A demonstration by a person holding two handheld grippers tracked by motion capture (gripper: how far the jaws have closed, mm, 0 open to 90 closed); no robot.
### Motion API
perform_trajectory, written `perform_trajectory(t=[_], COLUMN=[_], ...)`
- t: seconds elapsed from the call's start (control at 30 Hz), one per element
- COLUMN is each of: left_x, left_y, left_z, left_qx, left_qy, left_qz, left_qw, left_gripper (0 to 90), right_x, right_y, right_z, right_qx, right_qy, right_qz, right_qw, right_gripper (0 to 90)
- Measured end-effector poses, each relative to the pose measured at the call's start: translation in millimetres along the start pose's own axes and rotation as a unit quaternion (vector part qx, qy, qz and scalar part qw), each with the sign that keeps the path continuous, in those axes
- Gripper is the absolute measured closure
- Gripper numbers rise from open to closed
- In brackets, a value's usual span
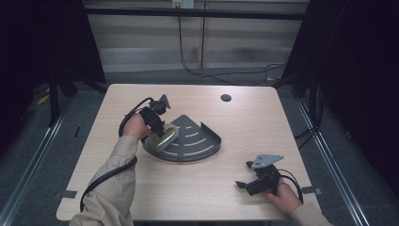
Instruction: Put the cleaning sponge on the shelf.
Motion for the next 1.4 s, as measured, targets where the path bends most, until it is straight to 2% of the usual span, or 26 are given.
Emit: perform_trajectory(t=[0.1,0.53,0.73,1.1,1.4], left_x=[-0.4,1.8,0.5,1.0,3.1], left_y=[-0.2,-1.5,-1.3,-2.7,-4.8], left_z=[0.1,-0.8,-1.5,-7.0,-13.3], left_qx=[0.0,0.002,-0.002,-0.005,-0.01], left_qy=[0.0,0.003,0.001,0.002,0.012], left_qz=[0.006,0.008,0.002,0.0,-0.006], left_qw=[1.0,1.0,1.0,1.0,0.9999], left_gripper=[69.8,69.5,67.9,61.6,50.4], right_x=[0.0,0.0,0.0,0.0,-0.1], right_y=[0.0,0.0,0.0,0.0,0.1], right_z=[0.0,0.0,0.0,0.0,0.0], right_qx=[0.0,0.0,0.0,0.0,0.0], right_qy=[0.0,0.0,0.0,0.0,0.0], right_qz=[0.0,0.0,0.0,0.0,-0.001], right_qw=[1.0,1.0,1.0,1.0,1.0], right_gripper=[11.4,11.4,11.4,11.4,11.4])
Point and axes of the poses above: each handheld gripper's, and its own axes: z roughly forward along the jaws, y roughly out of its top, x roughly to its left, the point moved 6 cm from there along z, roughly forward along the jaws, and after that the axes turned 5 degrees about x, right-handed, at the moved point
